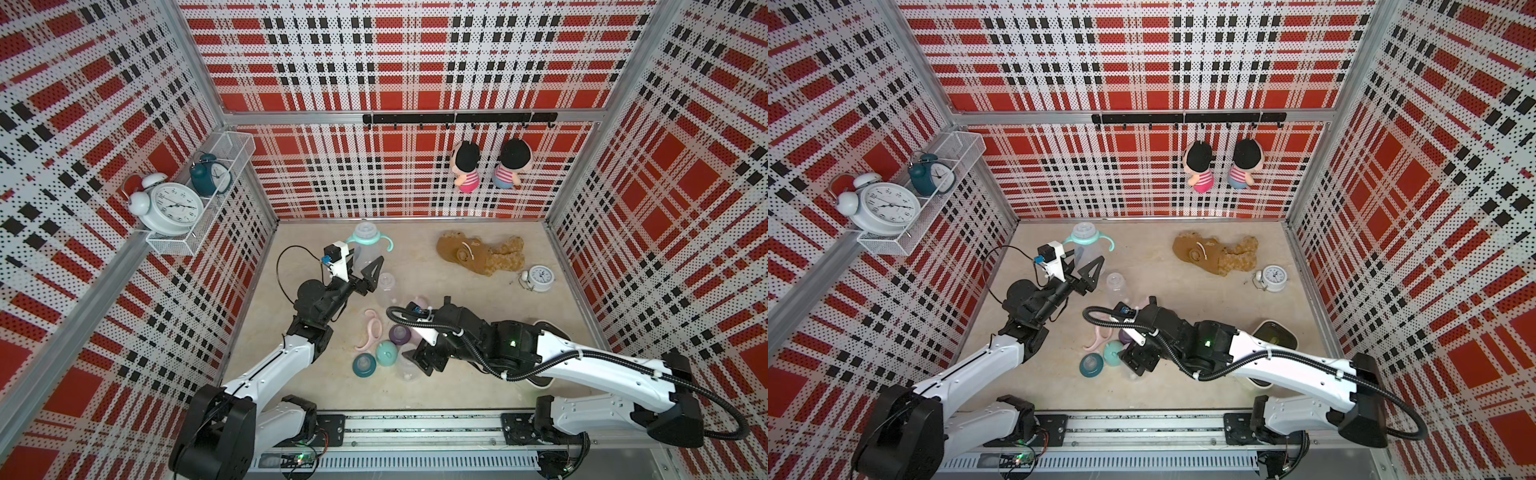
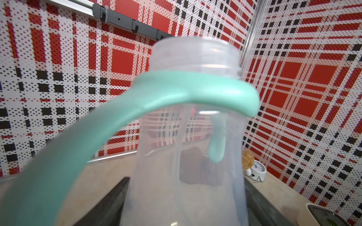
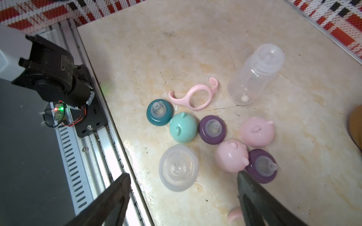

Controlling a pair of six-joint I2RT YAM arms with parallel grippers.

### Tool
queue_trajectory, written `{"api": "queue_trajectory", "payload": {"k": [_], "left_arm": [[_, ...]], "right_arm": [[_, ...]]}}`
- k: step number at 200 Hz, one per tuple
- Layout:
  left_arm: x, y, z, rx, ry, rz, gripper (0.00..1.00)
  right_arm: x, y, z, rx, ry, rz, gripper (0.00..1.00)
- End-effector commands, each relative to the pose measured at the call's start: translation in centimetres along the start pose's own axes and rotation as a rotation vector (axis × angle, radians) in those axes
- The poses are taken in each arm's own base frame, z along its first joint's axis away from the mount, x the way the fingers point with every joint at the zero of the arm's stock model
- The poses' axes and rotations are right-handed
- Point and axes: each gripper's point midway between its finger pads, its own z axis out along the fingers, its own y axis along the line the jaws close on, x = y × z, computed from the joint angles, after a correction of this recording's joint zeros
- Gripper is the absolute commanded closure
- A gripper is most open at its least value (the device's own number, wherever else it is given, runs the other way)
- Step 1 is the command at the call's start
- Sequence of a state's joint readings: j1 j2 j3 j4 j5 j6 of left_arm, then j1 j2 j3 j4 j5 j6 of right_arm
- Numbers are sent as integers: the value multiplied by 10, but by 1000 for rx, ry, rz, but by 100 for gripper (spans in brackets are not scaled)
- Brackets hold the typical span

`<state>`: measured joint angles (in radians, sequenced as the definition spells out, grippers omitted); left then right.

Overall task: Assemble the baby bottles
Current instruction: Pick up the nipple from the center of the board.

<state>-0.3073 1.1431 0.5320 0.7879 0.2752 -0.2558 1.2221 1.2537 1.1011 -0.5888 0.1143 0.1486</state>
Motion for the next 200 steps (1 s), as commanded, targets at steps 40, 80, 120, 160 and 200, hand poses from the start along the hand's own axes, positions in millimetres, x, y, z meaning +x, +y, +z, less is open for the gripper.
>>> {"api": "queue_trajectory", "payload": {"k": [40, 80, 120, 160, 200], "left_arm": [[-56, 13, 11, -56, -91, -9, 100], [-74, 12, 17, -58, -94, -17, 100], [-90, 24, 12, -100, -114, -31, 100], [-99, 27, 11, -130, -113, -45, 100], [-100, 27, 9, -137, -110, -55, 100]], "right_arm": [[-4, 45, 55, -64, 66, -190, 13], [1, 58, 86, -101, 118, -250, 13], [9, 68, 115, -135, 163, -291, 13], [19, 70, 144, -123, 195, -328, 9], [22, 74, 169, -135, 229, -334, 10]]}}
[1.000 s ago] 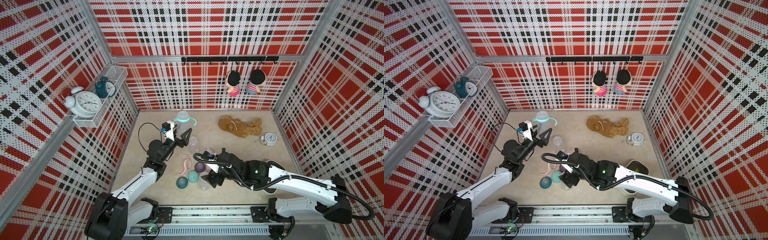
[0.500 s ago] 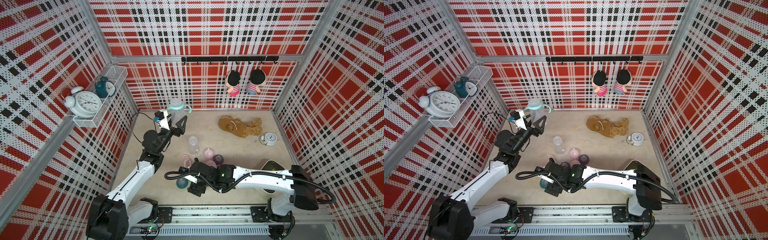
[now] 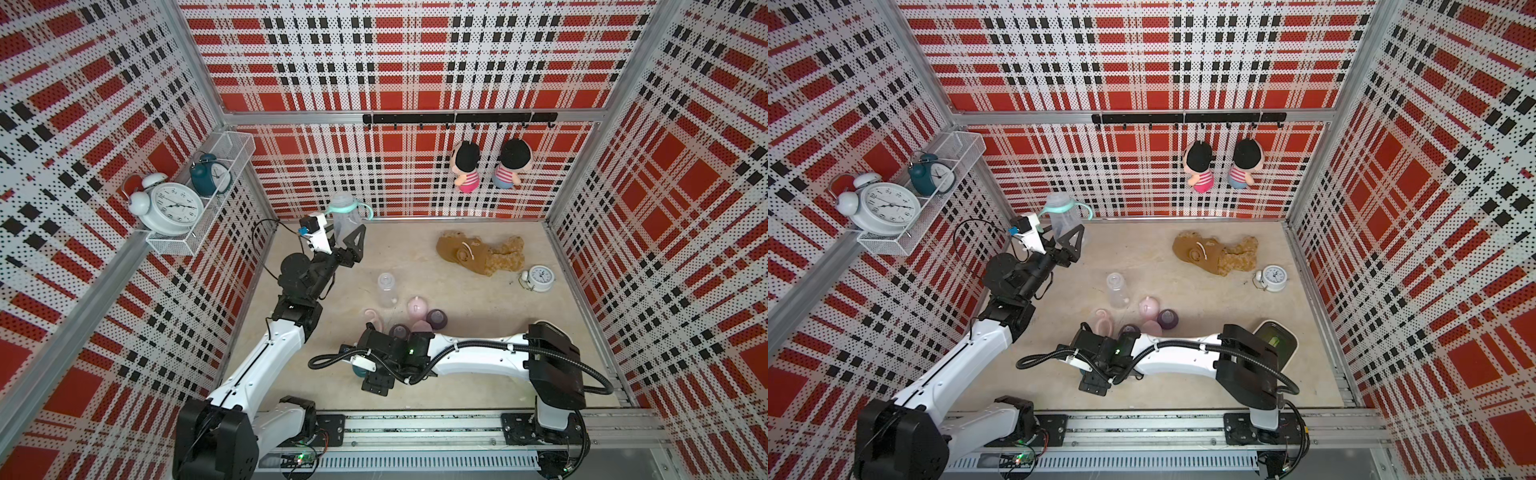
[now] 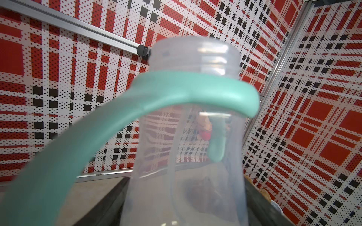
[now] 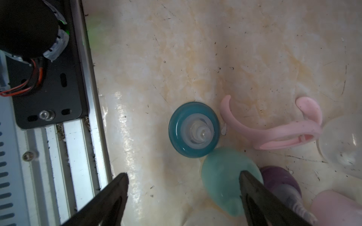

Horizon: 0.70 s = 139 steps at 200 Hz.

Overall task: Assemble the baby bottles
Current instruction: Pick up the nipple from the center of the board.

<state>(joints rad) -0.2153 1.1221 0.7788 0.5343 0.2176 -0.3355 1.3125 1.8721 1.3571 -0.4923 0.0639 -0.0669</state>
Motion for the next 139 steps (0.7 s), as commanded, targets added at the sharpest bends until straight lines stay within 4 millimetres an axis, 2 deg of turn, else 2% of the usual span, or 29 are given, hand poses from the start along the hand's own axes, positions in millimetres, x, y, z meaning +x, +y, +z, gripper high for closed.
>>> {"api": "queue_trajectory", "payload": {"k": [1, 54, 91, 139], "left_arm": [[-24, -6, -3, 2, -54, 1, 100], [-20, -7, -5, 9, -45, -9, 100], [-17, -9, -5, 16, -38, -11, 100], [-15, -10, -5, 18, -35, -11, 100]], "right_arm": [[-16, 1, 9, -12, -28, -30, 10], [-4, -12, 34, -43, -3, 24, 11], [4, -12, 47, -61, 23, 29, 11], [6, -10, 58, -79, 36, 30, 12]]}}
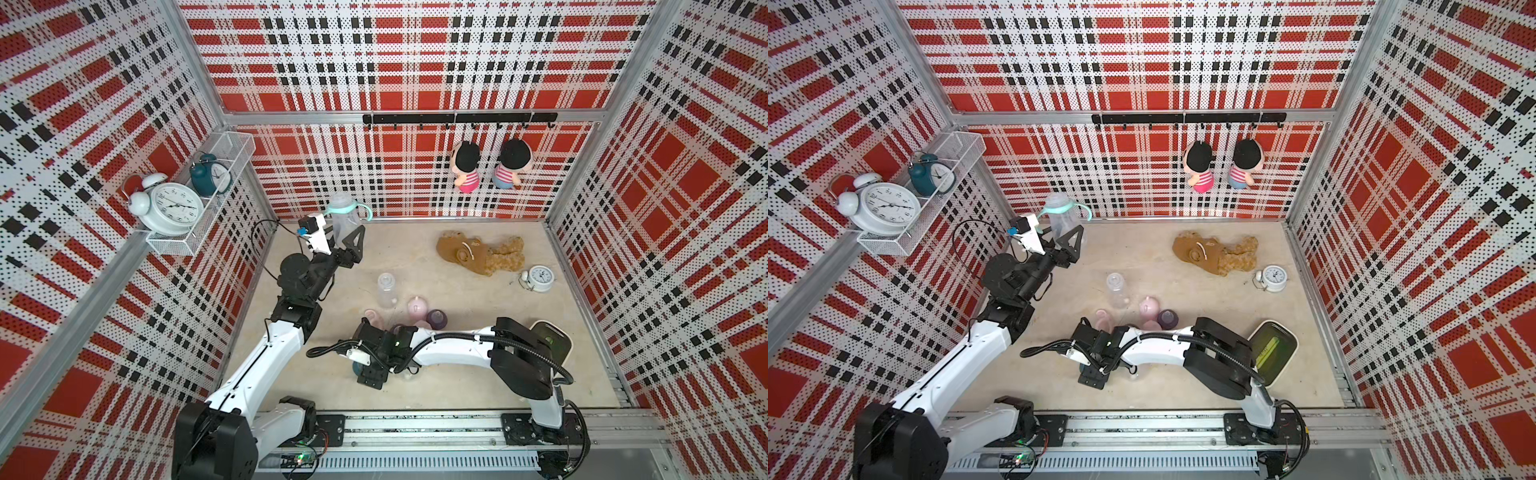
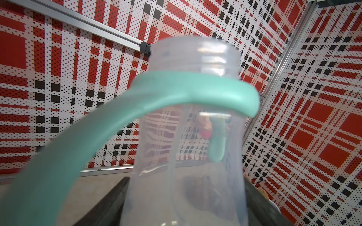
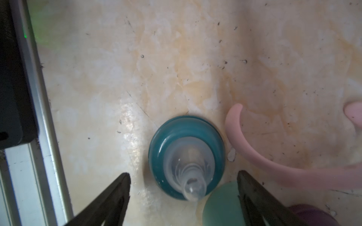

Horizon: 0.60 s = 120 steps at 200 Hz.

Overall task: Assemble the baby bottles
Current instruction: Pick up the nipple from the center of the board.

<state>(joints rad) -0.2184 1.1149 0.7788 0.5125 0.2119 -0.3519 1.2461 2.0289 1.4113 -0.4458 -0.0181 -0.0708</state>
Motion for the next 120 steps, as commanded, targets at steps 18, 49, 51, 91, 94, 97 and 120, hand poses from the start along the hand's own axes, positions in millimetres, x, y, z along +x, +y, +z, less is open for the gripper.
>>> {"api": "queue_trajectory", "payload": {"k": [18, 49, 51, 91, 94, 97, 120], "left_arm": [[-17, -12, -3, 30, -45, 9, 100], [-18, -12, -3, 30, -46, 9, 100], [-17, -12, -3, 31, -46, 9, 100], [-16, -12, -3, 30, -43, 10, 100], [-15, -12, -3, 30, -42, 11, 100], [-15, -12, -4, 31, -42, 11, 100], [-16, -12, -4, 28, -45, 14, 100]], "right_arm": [[-6, 3, 12, -20, -3, -24, 13], [-4, 1, 19, -13, 18, -24, 14], [-3, 1, 19, -13, 20, -23, 14], [-2, 0, 26, -27, 37, -15, 15], [-1, 0, 27, -27, 38, -14, 16], [-1, 0, 27, -26, 40, -14, 16], [2, -1, 30, -24, 55, -10, 18]]}}
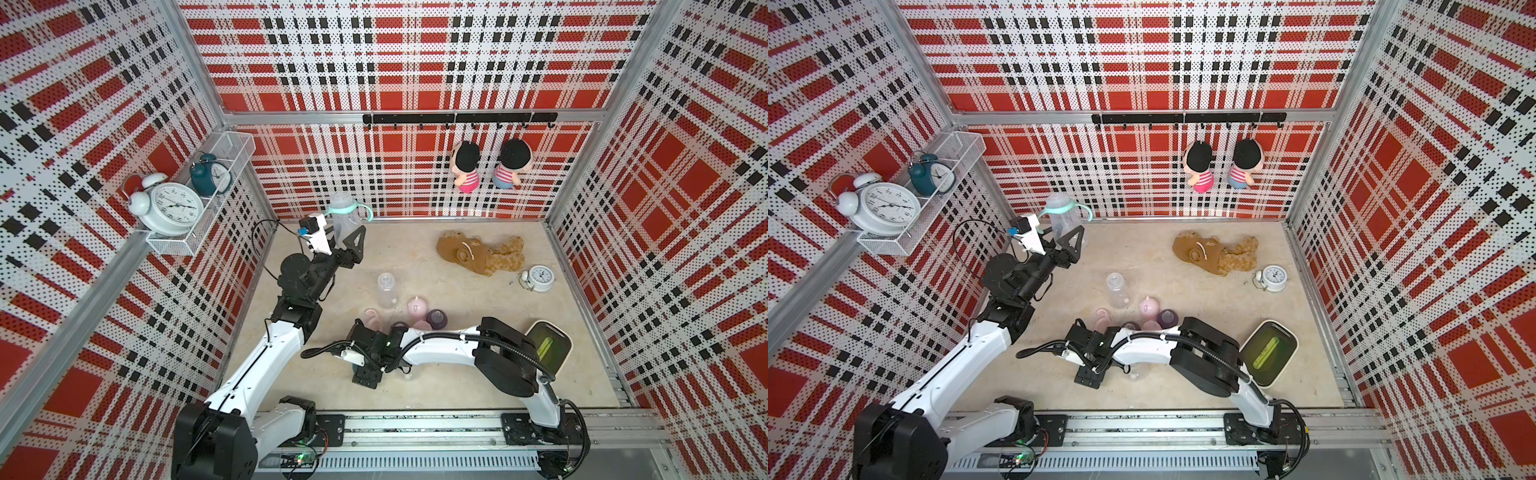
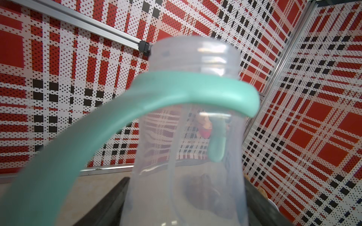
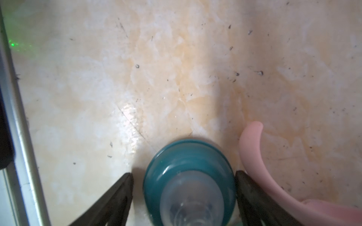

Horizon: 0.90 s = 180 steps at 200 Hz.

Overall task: Assemble the baby bottles
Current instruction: Pick up the nipple from the center of the board.

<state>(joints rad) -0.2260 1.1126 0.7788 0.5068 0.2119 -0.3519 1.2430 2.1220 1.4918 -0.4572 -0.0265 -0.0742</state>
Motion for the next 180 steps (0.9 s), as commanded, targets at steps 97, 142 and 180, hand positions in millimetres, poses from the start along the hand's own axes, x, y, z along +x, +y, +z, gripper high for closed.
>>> {"api": "queue_trajectory", "payload": {"k": [97, 142, 180], "left_arm": [[-14, -8, -5, 15, -46, 20, 100], [-18, -7, -7, 3, -60, 19, 100], [-27, 0, -11, -26, -86, 5, 100]], "right_arm": [[15, -8, 14, -21, 70, 19, 30], [0, -19, -3, 9, -6, 51, 33], [-23, -28, -33, 52, -123, 65, 34]]}}
